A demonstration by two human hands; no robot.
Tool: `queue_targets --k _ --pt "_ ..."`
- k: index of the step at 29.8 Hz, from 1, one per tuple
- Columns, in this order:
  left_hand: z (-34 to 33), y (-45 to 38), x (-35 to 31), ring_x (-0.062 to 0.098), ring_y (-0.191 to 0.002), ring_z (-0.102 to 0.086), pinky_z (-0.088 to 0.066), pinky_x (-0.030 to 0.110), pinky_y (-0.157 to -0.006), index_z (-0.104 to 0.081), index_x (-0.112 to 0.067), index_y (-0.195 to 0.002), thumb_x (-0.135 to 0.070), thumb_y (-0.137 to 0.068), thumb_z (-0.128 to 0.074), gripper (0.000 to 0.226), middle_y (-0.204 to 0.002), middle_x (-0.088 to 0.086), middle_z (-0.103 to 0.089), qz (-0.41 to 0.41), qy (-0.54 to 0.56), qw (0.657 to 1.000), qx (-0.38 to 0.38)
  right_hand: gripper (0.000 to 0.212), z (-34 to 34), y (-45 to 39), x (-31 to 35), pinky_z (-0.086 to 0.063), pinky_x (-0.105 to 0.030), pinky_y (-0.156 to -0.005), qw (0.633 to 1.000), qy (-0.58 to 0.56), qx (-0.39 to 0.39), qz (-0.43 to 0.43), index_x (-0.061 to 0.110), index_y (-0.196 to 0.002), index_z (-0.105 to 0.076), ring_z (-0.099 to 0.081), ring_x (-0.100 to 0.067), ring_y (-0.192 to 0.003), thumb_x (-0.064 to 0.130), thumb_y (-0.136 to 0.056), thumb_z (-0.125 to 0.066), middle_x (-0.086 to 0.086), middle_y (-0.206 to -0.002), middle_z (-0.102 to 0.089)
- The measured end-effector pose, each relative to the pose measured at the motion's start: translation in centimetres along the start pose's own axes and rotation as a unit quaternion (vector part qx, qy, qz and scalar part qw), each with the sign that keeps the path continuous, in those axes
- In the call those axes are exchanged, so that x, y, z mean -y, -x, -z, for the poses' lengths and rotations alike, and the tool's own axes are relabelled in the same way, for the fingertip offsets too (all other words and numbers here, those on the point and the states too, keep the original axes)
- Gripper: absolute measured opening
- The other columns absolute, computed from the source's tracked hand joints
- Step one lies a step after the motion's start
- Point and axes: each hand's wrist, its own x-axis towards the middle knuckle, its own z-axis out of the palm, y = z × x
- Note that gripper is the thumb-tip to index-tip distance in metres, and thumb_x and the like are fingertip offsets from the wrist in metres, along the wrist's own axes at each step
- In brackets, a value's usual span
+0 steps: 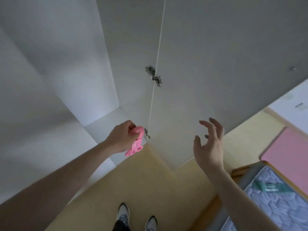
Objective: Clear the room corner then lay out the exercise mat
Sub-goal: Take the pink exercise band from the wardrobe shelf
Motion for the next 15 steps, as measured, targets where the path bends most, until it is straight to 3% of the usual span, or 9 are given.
queue_targets --k 4,7,9,11,13,15 --pt "1.5 3.0 -3.6 0.01 -0.088 -0.063 -0.044 0.022 -0.066 -0.062 -0.021 -0.102 -0.025 -0.095 -0.063 0.008 -0.095 -0.01 -0.067 -0.05 0.011 0.997 -0.064 0.055 6.7 0.5 0.7 -0.049 -0.04 -0.094 0.975 -0.062 -0.214 0.017 0.012 -0.133 -0.051 -0.048 -0.024 -0.125 -0.001 -0.083 -0.069 -0.008 -0.143 -0.039" --pt "2.2 5.0 -6.1 0.01 -0.089 -0.064 -0.044 0.021 -0.068 -0.061 -0.021 -0.101 -0.023 -0.096 -0.063 0.005 -0.095 -0.011 -0.067 -0.092 0.018 0.991 -0.099 0.071 10.3 -0.5 0.2 -0.045 -0.047 -0.101 0.951 -0.084 -0.298 -0.011 0.01 -0.141 -0.037 -0.047 -0.028 -0.123 0.009 -0.08 -0.076 -0.005 -0.143 -0.035" --pt "2.9 5.4 -7.2 0.01 -0.088 -0.065 -0.044 0.021 -0.067 -0.062 -0.021 -0.1 -0.022 -0.097 -0.063 0.004 -0.094 -0.011 -0.068 -0.1 0.023 0.989 -0.107 0.088 11.5 -2.6 -0.7 -0.041 -0.048 -0.111 0.958 -0.087 -0.266 -0.063 0.014 -0.152 -0.026 -0.043 -0.027 -0.134 0.023 -0.082 -0.079 0.001 -0.149 -0.03" --pt "4.1 6.7 -8.7 0.01 -0.087 -0.065 -0.044 0.023 -0.066 -0.062 -0.022 -0.099 -0.021 -0.097 -0.062 0.002 -0.093 -0.011 -0.068 -0.121 0.027 0.985 -0.123 0.093 13.2 -4.4 0.0 -0.04 -0.04 -0.112 0.968 -0.129 -0.187 -0.107 0.02 -0.158 -0.021 -0.044 -0.018 -0.138 0.032 -0.086 -0.079 0.003 -0.156 -0.035" --pt "5.3 7.6 -9.9 0.009 -0.085 -0.065 -0.043 0.023 -0.065 -0.062 -0.024 -0.097 -0.021 -0.097 -0.063 0.002 -0.092 -0.012 -0.068 -0.134 0.029 0.981 -0.137 0.072 13.2 -6.3 0.5 -0.049 -0.034 -0.101 0.971 -0.172 -0.104 -0.131 0.02 -0.15 -0.038 -0.058 -0.015 -0.125 0.029 -0.089 -0.076 0.002 -0.142 -0.057" --pt "6.3 8.6 -10.6 0.006 -0.083 -0.064 -0.041 0.021 -0.064 -0.063 -0.025 -0.095 -0.022 -0.096 -0.064 0.003 -0.09 -0.014 -0.067 -0.141 0.025 0.979 -0.143 0.039 12.5 -7.0 0.7 -0.055 -0.037 -0.087 0.967 -0.189 -0.079 -0.15 0.016 -0.127 -0.056 -0.068 -0.022 -0.106 0.024 -0.091 -0.072 -0.001 -0.115 -0.069"
